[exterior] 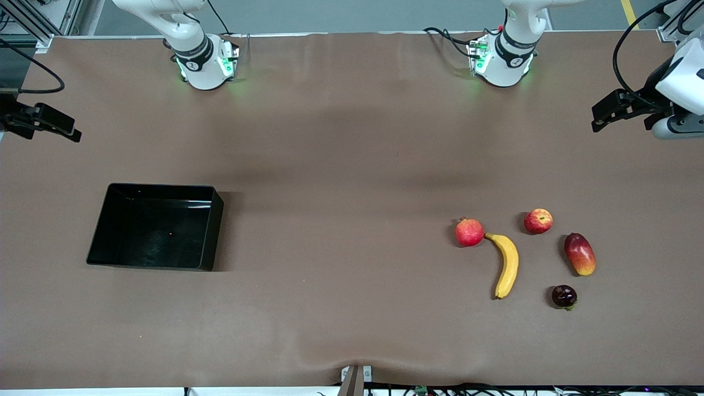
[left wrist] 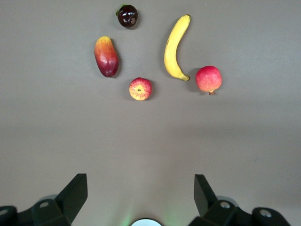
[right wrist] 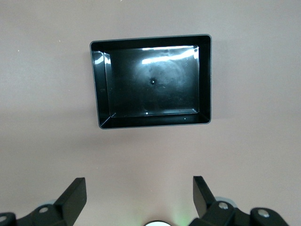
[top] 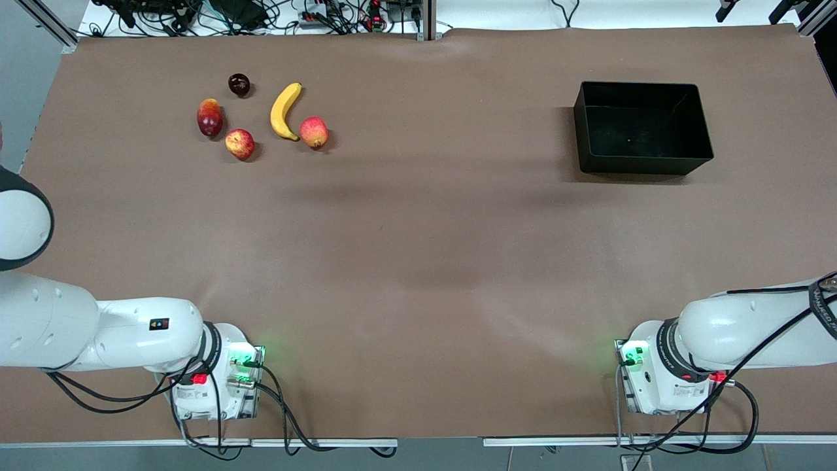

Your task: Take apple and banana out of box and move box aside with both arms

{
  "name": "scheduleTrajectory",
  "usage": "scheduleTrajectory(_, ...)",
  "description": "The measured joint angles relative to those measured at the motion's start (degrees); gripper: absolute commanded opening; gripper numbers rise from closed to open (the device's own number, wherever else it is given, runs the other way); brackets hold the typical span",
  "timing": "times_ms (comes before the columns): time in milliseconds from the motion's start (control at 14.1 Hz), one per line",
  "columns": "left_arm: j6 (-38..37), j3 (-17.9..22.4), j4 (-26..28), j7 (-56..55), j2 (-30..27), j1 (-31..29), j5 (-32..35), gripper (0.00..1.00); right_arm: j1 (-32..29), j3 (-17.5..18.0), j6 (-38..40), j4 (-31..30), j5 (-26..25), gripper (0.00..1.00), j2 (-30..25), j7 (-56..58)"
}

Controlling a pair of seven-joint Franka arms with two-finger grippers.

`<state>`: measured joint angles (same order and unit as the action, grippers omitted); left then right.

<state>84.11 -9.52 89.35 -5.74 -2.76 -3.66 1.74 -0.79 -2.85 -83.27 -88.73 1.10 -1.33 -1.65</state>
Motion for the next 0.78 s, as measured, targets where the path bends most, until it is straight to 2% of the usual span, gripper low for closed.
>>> scheduleTrajectory(782,0.0,0.0,-0.7,-0.1,0.0,0.0,0.0,1.00,0.0,0.3,-0.2,1.1,0.0,1.00,0.0,0.0)
